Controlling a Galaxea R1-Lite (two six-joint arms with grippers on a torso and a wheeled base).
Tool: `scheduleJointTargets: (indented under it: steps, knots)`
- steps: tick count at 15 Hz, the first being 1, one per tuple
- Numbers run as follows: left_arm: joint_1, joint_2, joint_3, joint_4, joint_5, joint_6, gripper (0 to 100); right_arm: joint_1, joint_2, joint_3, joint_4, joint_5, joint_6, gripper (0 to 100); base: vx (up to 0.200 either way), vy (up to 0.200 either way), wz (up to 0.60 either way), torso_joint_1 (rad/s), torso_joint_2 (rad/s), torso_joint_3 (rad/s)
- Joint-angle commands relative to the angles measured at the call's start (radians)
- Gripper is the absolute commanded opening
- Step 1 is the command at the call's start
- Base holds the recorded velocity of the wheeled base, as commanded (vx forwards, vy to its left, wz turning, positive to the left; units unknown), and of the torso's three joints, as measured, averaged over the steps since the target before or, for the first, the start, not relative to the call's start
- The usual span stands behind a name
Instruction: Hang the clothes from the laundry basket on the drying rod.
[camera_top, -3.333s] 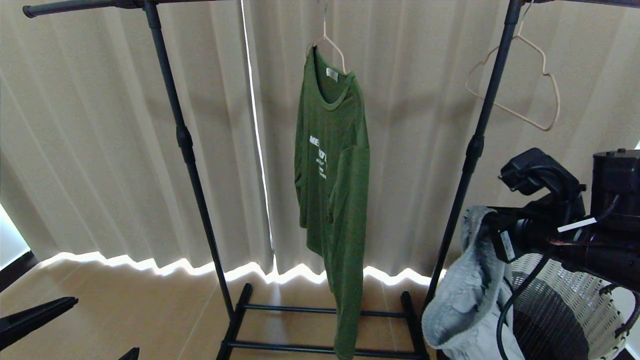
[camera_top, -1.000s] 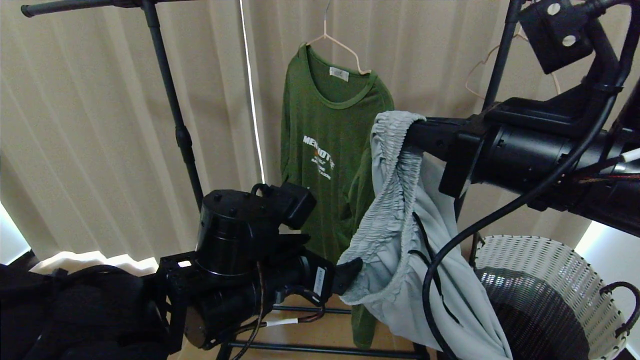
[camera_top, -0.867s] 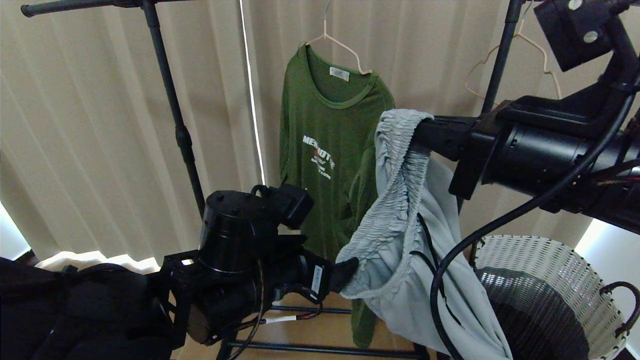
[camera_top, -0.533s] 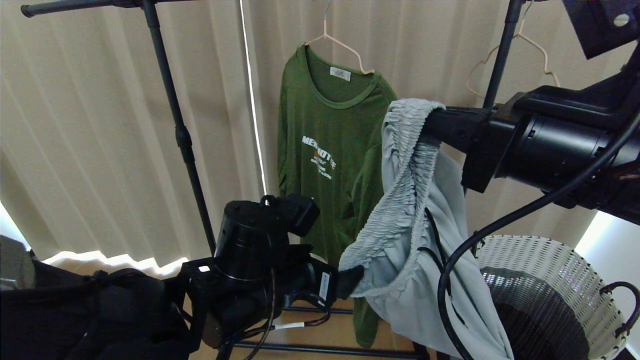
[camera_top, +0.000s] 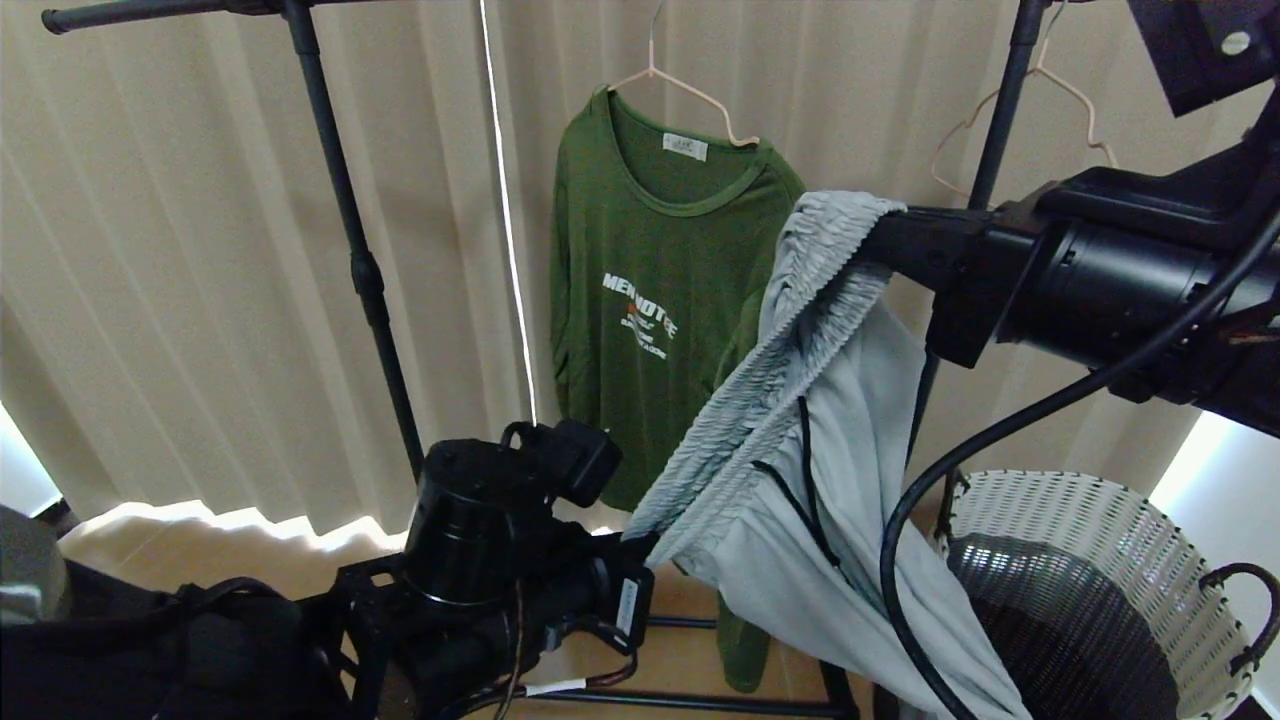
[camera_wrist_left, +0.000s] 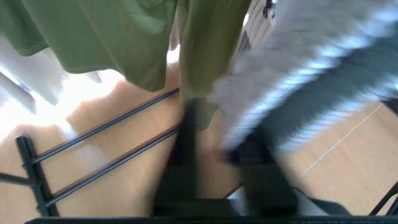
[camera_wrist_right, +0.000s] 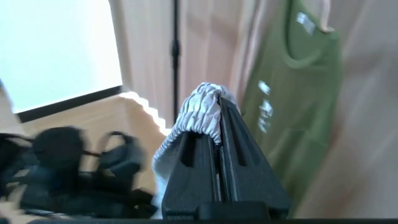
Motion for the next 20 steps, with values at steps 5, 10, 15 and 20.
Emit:
scheduleJointTargets:
  steps: [5, 10, 15, 20]
  knots:
    - [0.221, -0.434, 0.087, 0.055, -0.005, 0.213, 0, -0.13, 0.035, 0.088, -0.002, -0.005, -0.007, 0, 0.0, 0.0, 0.0, 0.0, 0.0, 0.0]
    - [0.311, -0.558, -0.191, 0.333, -0.005, 0.21, 0, -0.182, 0.031, 0.059, -0.003, -0.008, -0.059, 0, 0.0, 0.0, 0.0, 0.0, 0.0, 0.0]
    - [0.328, -0.492, -0.493, 0.336, -0.002, 0.21, 0, -0.264, 0.037, -0.111, -0.098, -0.002, -0.076, 0, 0.0, 0.0, 0.0, 0.0, 0.0, 0.0]
    - [0.322, -0.464, -0.516, 0.336, -0.002, 0.217, 0, -0.282, 0.051, -0.143, -0.104, -0.003, -0.073, 0, 0.0, 0.0, 0.0, 0.0, 0.0, 0.0]
